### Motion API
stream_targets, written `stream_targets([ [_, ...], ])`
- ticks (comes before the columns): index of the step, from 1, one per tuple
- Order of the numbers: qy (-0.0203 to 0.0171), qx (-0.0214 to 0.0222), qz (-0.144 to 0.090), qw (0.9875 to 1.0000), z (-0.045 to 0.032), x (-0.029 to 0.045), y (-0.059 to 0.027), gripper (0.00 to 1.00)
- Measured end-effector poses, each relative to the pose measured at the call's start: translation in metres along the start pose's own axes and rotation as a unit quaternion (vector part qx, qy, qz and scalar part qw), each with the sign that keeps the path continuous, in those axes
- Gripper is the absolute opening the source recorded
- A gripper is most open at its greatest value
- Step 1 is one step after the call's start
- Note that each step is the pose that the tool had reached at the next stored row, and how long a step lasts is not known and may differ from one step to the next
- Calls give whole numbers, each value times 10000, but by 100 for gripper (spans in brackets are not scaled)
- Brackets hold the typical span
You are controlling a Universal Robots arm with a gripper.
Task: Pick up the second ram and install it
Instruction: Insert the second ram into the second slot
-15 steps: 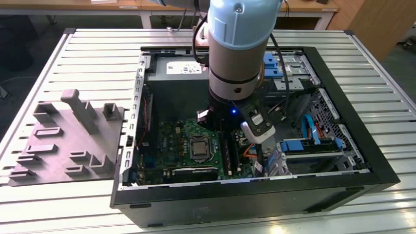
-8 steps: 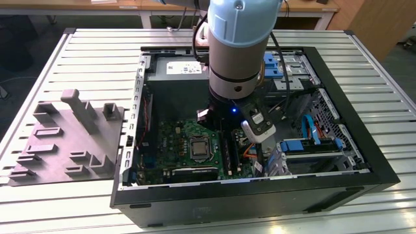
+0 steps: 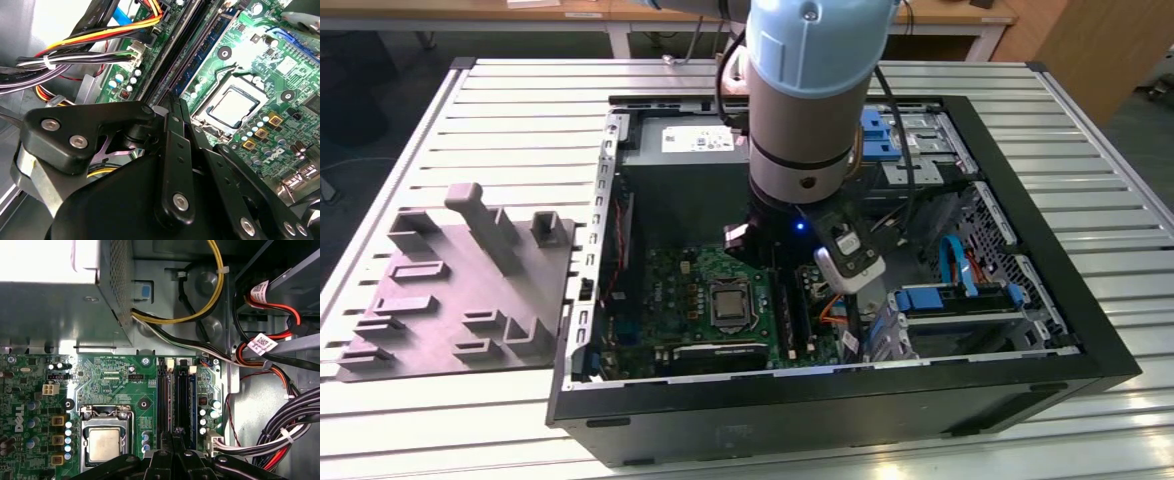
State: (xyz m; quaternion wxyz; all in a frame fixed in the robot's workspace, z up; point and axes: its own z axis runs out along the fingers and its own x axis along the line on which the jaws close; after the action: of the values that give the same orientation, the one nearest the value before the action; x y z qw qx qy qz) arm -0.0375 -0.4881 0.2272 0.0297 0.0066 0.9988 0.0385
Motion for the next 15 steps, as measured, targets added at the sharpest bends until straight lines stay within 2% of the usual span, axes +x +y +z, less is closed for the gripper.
stream_targets([
  [15, -9, 7, 114, 9999, 12, 1, 2, 11],
])
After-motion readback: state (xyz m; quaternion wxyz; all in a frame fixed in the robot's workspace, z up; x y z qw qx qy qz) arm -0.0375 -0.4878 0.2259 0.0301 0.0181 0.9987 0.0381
